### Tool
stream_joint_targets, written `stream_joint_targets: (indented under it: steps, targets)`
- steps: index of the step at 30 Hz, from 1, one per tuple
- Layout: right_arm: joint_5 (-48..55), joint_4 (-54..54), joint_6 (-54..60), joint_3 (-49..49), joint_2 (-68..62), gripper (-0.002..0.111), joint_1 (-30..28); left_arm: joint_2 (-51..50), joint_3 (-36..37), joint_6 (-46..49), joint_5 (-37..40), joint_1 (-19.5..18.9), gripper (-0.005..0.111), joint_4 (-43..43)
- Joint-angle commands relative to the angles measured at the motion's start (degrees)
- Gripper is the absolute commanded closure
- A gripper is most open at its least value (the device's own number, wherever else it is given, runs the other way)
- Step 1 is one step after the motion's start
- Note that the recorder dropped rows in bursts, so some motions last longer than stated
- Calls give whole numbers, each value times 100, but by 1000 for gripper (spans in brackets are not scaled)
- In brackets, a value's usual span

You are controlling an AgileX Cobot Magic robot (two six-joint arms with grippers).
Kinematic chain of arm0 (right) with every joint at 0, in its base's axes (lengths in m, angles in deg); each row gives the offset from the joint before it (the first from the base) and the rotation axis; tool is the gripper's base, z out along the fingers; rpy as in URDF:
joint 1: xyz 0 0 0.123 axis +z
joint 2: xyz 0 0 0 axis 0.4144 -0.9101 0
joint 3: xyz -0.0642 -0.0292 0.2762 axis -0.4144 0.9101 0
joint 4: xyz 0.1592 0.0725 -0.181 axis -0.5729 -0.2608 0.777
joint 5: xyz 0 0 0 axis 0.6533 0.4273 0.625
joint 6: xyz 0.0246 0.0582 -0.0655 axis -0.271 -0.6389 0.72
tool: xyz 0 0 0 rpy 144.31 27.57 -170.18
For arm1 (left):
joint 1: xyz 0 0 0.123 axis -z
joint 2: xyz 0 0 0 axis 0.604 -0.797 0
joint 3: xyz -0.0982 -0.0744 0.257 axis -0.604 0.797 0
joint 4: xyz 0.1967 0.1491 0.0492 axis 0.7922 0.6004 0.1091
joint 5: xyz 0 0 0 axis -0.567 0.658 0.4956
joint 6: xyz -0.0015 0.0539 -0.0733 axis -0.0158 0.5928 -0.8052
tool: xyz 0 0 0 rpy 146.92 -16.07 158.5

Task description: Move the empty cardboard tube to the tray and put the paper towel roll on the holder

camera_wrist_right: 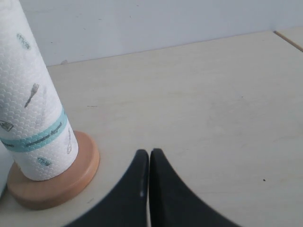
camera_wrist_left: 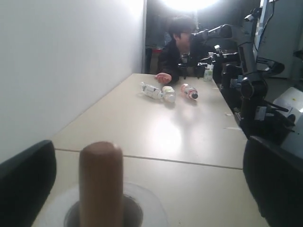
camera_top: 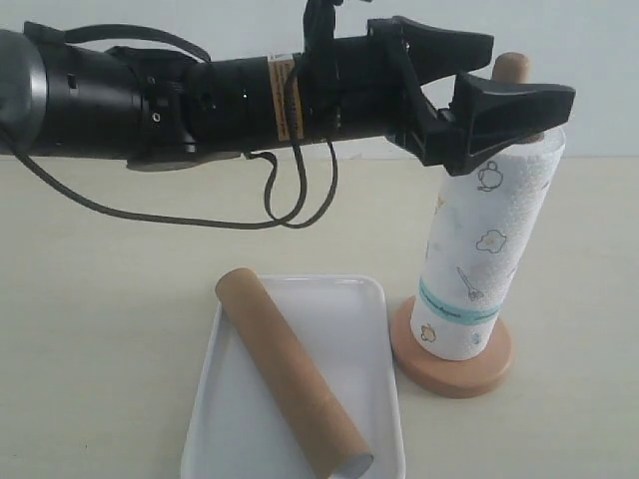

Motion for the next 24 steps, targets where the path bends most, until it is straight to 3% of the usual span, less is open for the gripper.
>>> stream_joint_targets:
  steps: [1,6,12,17,19,24]
  targets:
    - [-70,11,12,-1,29,108,-46,310,-36,-523,122,-12,2,559]
    - [-70,11,12,-1,29,108,-46,656,-36,-1590,837,-12,2,1655]
    - [-70,11,12,-1,29,108,-46,1025,-36,-2336,943,-12,2,2254]
    - [-70,11,12,-1,29,108,-46,1302,-36,-3349,1036,-12,4,3449]
    - [-70,11,12,-1,29,108,-46,1446,-22,-3952,1036,-12,14,3854]
    - [-70,11,12,-1,29,108,-46,1633,-11,-4640,199,-149,68,3854]
